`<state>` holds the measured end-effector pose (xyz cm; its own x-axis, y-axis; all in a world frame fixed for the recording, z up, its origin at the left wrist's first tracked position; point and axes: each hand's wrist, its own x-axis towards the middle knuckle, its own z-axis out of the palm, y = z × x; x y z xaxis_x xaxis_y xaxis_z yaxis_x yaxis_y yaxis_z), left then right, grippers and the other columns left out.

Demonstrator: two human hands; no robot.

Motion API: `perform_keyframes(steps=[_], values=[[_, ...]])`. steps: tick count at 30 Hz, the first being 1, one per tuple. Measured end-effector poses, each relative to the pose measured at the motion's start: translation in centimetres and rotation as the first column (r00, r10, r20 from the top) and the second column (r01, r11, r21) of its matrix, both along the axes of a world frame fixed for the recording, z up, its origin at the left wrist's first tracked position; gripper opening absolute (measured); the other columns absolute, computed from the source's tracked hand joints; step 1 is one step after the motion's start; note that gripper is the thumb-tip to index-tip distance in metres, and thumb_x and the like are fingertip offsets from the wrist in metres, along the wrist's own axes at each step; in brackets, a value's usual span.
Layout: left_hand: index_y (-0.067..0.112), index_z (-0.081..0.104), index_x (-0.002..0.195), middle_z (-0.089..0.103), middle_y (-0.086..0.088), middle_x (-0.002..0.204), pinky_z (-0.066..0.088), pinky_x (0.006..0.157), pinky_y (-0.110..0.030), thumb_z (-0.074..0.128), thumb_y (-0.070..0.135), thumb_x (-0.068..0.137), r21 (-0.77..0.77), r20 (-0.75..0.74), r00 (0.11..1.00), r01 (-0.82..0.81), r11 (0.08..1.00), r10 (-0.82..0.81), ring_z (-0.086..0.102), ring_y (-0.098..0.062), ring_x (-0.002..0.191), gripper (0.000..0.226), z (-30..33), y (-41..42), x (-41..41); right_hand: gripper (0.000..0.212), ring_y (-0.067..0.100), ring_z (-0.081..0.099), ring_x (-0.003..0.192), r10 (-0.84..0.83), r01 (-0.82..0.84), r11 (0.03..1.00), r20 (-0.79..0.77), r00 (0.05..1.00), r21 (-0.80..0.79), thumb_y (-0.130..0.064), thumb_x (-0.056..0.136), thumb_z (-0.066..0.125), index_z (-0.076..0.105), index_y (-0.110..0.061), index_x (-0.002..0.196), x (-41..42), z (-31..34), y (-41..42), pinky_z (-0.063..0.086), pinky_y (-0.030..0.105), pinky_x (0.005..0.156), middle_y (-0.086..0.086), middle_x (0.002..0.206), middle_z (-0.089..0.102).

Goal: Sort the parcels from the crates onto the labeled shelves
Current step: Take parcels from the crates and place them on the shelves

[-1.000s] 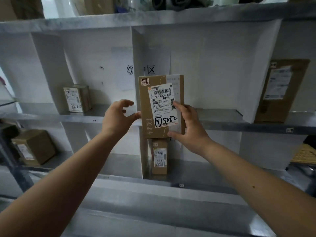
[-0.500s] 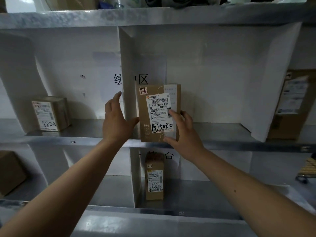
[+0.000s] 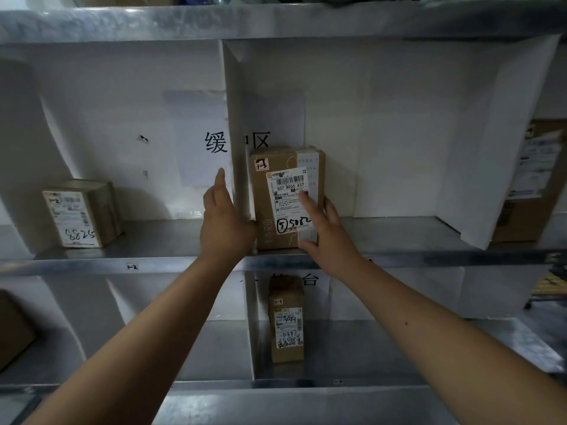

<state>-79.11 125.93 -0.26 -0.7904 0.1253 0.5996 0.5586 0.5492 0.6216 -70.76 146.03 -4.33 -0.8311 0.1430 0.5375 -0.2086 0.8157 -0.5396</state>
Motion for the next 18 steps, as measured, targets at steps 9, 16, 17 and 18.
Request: perform_keyframes(steps=[9,16,17,18], values=[[0.024,0.024,0.162,0.032,-0.01,0.165,0.038,0.116,-0.051,0.087,0.045,0.078,-0.111,-0.201,0.979,-0.059,0.992,0.035,0.032,-0.032,0.149,0.107,-2.7,-1.8,0.7,0.106,0.019,0.03,0.153,-0.047,0.047,0.999,-0.007,0.999,0.005,-0.011,0.096,0.071,0.002,-0.066,0.156,0.8,-0.5,-1.0,0.037,0.037,0.122,0.001,0.174,-0.005],[0.027,0.029,0.16,0.014,-0.009,0.17,0.024,0.121,-0.05,0.089,0.035,0.077,-0.043,-0.252,0.967,0.024,0.999,-0.034,0.016,-0.032,0.156,0.103,-5.7,-1.5,4.7,0.093,-0.003,0.008,0.145,-0.115,0.115,0.993,0.024,0.993,-0.003,-0.024,0.1,0.069,0.006,-0.058,0.159,4.8,-2.4,-3.0,0.02,0.023,0.117,-0.005,0.174,-0.01],[0.026,0.033,0.158,0.016,-0.01,0.169,0.023,0.121,-0.048,0.089,0.033,0.077,-0.047,-0.265,0.962,0.058,0.997,-0.068,0.017,-0.032,0.156,0.099,-6.3,-1.4,5.3,0.092,-0.003,0.008,0.146,-0.118,0.118,0.993,0.034,0.992,-0.009,-0.025,0.1,0.069,0.007,-0.058,0.159,5.2,-2.4,-3.3,0.021,0.022,0.116,-0.006,0.174,-0.009],[0.025,0.037,0.156,0.019,-0.01,0.168,0.022,0.121,-0.047,0.087,0.032,0.077,-0.063,-0.28,0.954,0.094,0.994,-0.108,0.019,-0.032,0.155,0.094,-7.0,-1.2,5.9,0.09,-0.003,0.007,0.147,-0.129,0.129,0.991,0.037,0.991,-0.023,-0.026,0.1,0.069,0.009,-0.057,0.16,5.7,-2.5,-3.5,0.02,0.022,0.116,-0.006,0.174,-0.008]])
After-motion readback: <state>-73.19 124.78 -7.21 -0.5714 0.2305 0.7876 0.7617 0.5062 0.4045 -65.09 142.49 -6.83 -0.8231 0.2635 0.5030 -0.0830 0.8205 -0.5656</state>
